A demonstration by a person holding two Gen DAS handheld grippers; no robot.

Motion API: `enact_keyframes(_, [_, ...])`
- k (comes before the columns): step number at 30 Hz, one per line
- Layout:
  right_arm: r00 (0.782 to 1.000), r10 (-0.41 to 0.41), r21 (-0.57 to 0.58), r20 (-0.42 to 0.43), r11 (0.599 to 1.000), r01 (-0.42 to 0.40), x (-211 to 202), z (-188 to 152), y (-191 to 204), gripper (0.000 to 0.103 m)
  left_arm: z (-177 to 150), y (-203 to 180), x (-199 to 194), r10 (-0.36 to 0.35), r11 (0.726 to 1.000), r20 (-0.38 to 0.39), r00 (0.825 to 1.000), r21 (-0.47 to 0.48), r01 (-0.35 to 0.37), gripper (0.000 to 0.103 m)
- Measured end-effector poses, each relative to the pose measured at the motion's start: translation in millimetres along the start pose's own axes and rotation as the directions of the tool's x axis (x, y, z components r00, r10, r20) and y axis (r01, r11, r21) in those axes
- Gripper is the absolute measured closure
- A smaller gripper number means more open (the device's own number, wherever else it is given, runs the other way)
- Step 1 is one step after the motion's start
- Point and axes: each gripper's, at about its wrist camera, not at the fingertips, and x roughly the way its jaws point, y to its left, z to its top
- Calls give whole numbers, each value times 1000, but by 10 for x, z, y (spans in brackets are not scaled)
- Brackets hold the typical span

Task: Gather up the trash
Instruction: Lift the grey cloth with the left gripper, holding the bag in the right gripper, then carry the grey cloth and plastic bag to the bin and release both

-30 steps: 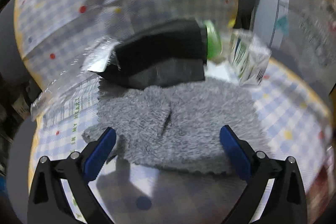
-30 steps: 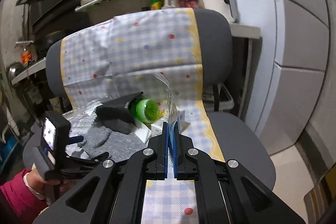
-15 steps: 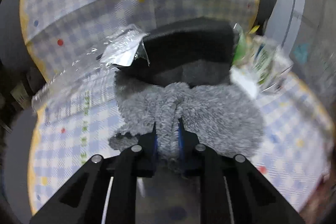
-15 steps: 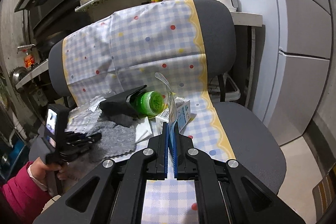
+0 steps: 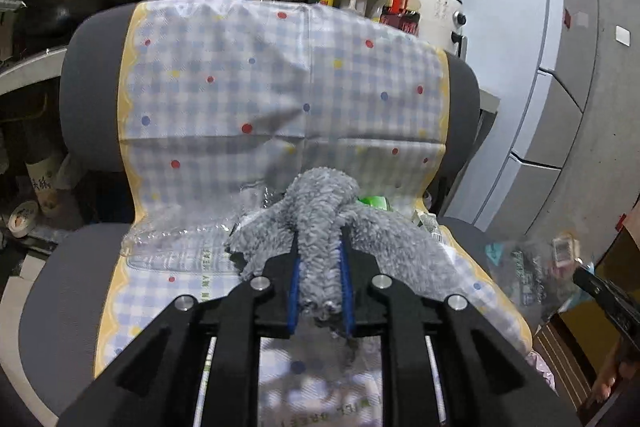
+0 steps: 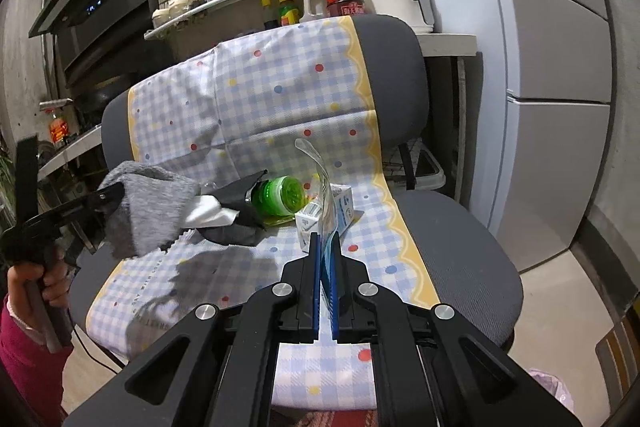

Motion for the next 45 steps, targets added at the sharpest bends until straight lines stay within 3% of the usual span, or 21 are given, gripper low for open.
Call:
enact_keyframes(3, [1000, -8, -5, -4, 1000, 8, -49, -65, -6, 99, -200, -135, 137, -15, 1000, -47, 999, 16, 16, 89])
enact_keyframes(7, [1000, -4, -11, -31, 1000, 3, -50, -161, -12, 99, -674, -191, 532, 45, 999, -234, 971, 40, -36, 70])
enact_keyframes(8, [999, 0, -15, -40, 1000, -1, -38, -184, -9, 99, -798, -158, 572, 48, 999, -268, 962, 26, -43, 59])
enact_keyframes(10, [999, 2, -23, -53, 1000, -4, -12, -218, 1, 99, -963, -77, 515, 39, 999, -273, 961, 2, -40, 49])
enact_keyframes(16, [997, 27, -12, -77, 1000, -28, 131, -264, 33, 99, -1002, -20, 327, 0, 999, -212, 977, 41, 9, 48])
enact_keyframes(18, [996, 34, -11, -84, 999, -36, 166, -271, 44, 99, -933, -70, 395, 39, 996, -218, 975, 90, -20, 48])
enact_keyframes(19, [996, 35, -14, -87, 999, -37, 174, -276, 55, 99, -913, -91, 457, 53, 993, -226, 973, 111, -28, 49])
enact_keyframes(22, [995, 35, -24, -89, 999, -37, 172, -275, 73, 99, -887, -137, 666, 58, 987, -259, 964, 161, -16, 63])
enact_keyframes(24, [996, 30, -24, -87, 999, -33, 167, -272, 70, 99, -858, -159, 714, 51, 983, -261, 964, 186, -2, 77])
enact_keyframes(25, [996, 28, -23, -85, 999, -31, 161, -268, 59, 99, -841, -179, 731, 47, 980, -263, 964, 200, 6, 94])
enact_keyframes(27, [996, 24, -16, -81, 1000, -25, 155, -256, 23, 99, -736, -215, 691, 27, 979, -231, 973, 201, 21, 97])
enact_keyframes(30, [997, 13, -6, -71, 1000, -14, 144, -236, -36, 99, -468, -306, 480, -10, 980, -123, 992, 197, 35, 98])
enact_keyframes(33, [999, 5, 9, -52, 1000, -5, 108, -199, -109, 99, -163, -404, 231, -45, 984, -13, 999, 175, 46, 98])
enact_keyframes(39, [1000, -14, 25, -22, 1000, 15, -10, -147, -257, 99, 304, -693, -244, -109, 985, 168, 980, 148, 84, 98])
enact_keyframes(43, [999, -36, 37, -2, 999, 36, -134, -143, -367, 99, 383, -951, -390, -146, 979, 209, 967, 171, 111, 98])
enact_keyframes(45, [998, -55, 42, 8, 998, 54, -218, -150, -432, 99, 351, -1113, -405, -183, 971, 194, 964, 188, 147, 98])
